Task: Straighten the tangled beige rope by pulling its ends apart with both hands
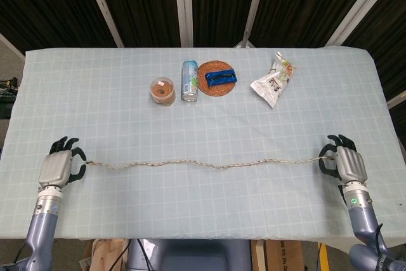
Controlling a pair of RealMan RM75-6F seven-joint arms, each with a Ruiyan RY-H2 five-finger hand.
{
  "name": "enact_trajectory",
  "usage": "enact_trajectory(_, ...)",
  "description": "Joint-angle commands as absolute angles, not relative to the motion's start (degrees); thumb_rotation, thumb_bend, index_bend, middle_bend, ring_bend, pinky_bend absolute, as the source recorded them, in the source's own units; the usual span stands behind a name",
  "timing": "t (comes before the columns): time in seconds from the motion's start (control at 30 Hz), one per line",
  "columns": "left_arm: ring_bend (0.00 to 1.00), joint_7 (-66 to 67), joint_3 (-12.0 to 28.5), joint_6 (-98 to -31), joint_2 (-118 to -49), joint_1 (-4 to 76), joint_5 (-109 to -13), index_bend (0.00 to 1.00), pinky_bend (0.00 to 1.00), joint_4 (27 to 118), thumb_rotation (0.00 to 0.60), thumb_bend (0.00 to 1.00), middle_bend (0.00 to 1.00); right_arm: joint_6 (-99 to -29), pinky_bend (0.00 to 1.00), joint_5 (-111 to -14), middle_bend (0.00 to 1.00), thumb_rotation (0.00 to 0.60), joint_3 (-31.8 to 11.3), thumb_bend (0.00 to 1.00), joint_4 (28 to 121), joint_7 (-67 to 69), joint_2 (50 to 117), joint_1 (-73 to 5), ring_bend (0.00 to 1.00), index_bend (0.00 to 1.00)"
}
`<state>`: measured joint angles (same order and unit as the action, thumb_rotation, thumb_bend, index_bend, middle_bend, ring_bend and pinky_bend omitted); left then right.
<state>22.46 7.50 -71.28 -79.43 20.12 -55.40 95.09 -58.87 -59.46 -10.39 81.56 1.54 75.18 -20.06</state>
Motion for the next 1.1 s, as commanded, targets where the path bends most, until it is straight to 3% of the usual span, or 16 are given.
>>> enact_trajectory(0.03, 0.0, 23.23, 7.29, -70.91, -79.0, 20.28, -55.0, 0.39, 0.0, 95.26, 0.6, 0.42, 0.05, -58.34, 0.0, -59.0, 0.03, 0.6, -10.18, 0.47, 81.94, 0.94, 74.84, -20.11, 0.0, 0.17)
enact_trajectory(0.07, 0.0, 23.51, 7.23, -70.8, -78.8, 20.36, -54.95, 0.37, 0.0, 95.36, 0.6, 0.4, 0.04, -58.24, 0.0, -58.84, 0.01, 0.6, -10.14, 0.47, 82.08, 0.66, 74.71, -20.11, 0.0, 0.09)
enact_trajectory(0.17, 0.0, 24.09, 7.15, -70.65, -78.08, 20.49, -54.9, 0.34, 0.0, 95.79, 0.6, 0.36, 0.01, -58.53, 0.0, -58.29, 0.0, 0.6, -10.19, 0.47, 82.36, -0.37, 74.48, -20.04, 0.0, 0.0)
enact_trajectory(0.43, 0.0, 21.36, 7.52, -71.76, -74.0, 19.15, -55.86, 0.28, 0.0, 100.08, 0.6, 0.2, 0.0, -61.79, 0.0, -57.79, 0.0, 0.6, -11.07, 0.46, 85.06, -1.32, 72.61, -18.73, 0.0, 0.0)
enact_trajectory(0.63, 0.0, 16.41, 4.93, -75.91, -69.37, 15.56, -64.26, 0.15, 0.0, 103.22, 0.6, 0.14, 0.0, -67.06, 0.0, -61.88, 0.0, 0.6, -11.12, 0.3, 91.56, 0.82, 69.18, -16.05, 0.0, 0.0)
enact_trajectory(0.83, 0.0, 12.91, 0.11, -82.27, -66.57, 11.25, -76.3, 0.07, 0.0, 101.48, 0.6, 0.12, 0.0, -74.98, 0.0, -71.94, 0.0, 0.6, -6.79, 0.28, 96.47, -0.41, 65.51, -11.54, 0.0, 0.0)
enact_trajectory(1.1, 0.0, 9.41, -3.09, -88.9, -64.59, 7.39, -86.49, 0.03, 0.0, 96.88, 0.6, 0.09, 0.0, -89.07, 0.0, -87.65, 0.0, 0.6, -1.74, 0.28, 93.99, 5.11, 63.19, -4.76, 0.0, 0.0)
